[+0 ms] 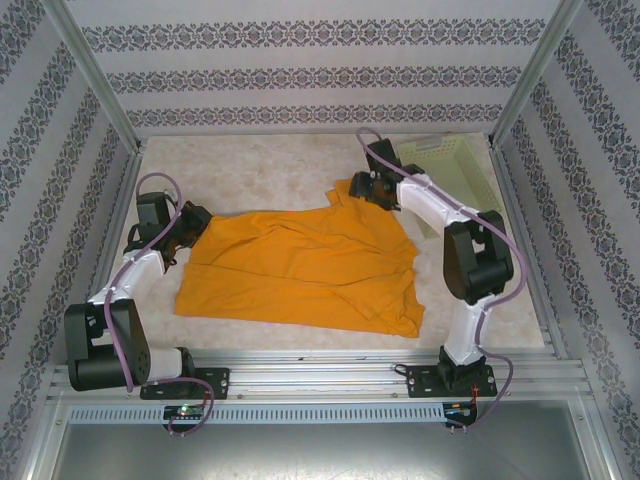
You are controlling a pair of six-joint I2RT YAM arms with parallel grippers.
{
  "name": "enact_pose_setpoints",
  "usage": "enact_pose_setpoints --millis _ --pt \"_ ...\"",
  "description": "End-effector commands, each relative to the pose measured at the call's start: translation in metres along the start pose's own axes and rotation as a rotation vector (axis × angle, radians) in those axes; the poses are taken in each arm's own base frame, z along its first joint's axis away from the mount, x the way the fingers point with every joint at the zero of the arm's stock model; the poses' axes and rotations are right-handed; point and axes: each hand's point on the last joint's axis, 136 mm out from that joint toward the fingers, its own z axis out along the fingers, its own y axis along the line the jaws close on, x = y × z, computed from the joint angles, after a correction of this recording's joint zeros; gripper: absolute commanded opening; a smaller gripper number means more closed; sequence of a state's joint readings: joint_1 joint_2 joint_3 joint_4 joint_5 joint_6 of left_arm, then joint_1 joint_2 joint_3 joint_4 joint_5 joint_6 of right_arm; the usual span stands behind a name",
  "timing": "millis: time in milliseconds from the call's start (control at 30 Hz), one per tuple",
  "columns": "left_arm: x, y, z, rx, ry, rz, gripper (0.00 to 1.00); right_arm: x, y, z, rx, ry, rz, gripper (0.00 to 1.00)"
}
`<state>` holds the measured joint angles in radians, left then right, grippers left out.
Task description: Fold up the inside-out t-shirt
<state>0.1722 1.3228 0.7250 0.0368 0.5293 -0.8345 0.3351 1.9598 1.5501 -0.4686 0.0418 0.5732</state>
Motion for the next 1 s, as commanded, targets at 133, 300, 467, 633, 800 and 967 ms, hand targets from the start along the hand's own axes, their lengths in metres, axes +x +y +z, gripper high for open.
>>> enact_pose_setpoints --millis 133,300,467,633,800,967 --pt "0.006 0.013 -0.001 -0.039 0.016 0.013 0.00 -0.026 -0.016 0.047 0.146 0.075 -0.067 0.63" --pt "0.009 0.014 0.001 -0.032 0.026 0.004 0.00 -0.041 -0.020 0.071 0.179 0.097 -0.066 0.63" --pt "0.008 0.014 0.003 -0.028 0.027 0.003 0.00 -0.042 -0.016 0.097 0.160 0.152 -0.063 0.63" --pt "0.008 0.016 0.005 -0.029 0.029 -0.004 0.00 -0.032 -0.011 0.118 0.134 0.218 -0.053 0.60" --pt "0.009 0.018 0.007 -0.033 0.031 -0.016 0.00 -0.027 -0.017 0.126 0.136 0.240 -0.018 0.36" --pt "0.004 0.016 0.010 -0.019 0.025 -0.043 0.00 -0.057 -0.009 0.100 0.091 0.164 -0.017 0.10"
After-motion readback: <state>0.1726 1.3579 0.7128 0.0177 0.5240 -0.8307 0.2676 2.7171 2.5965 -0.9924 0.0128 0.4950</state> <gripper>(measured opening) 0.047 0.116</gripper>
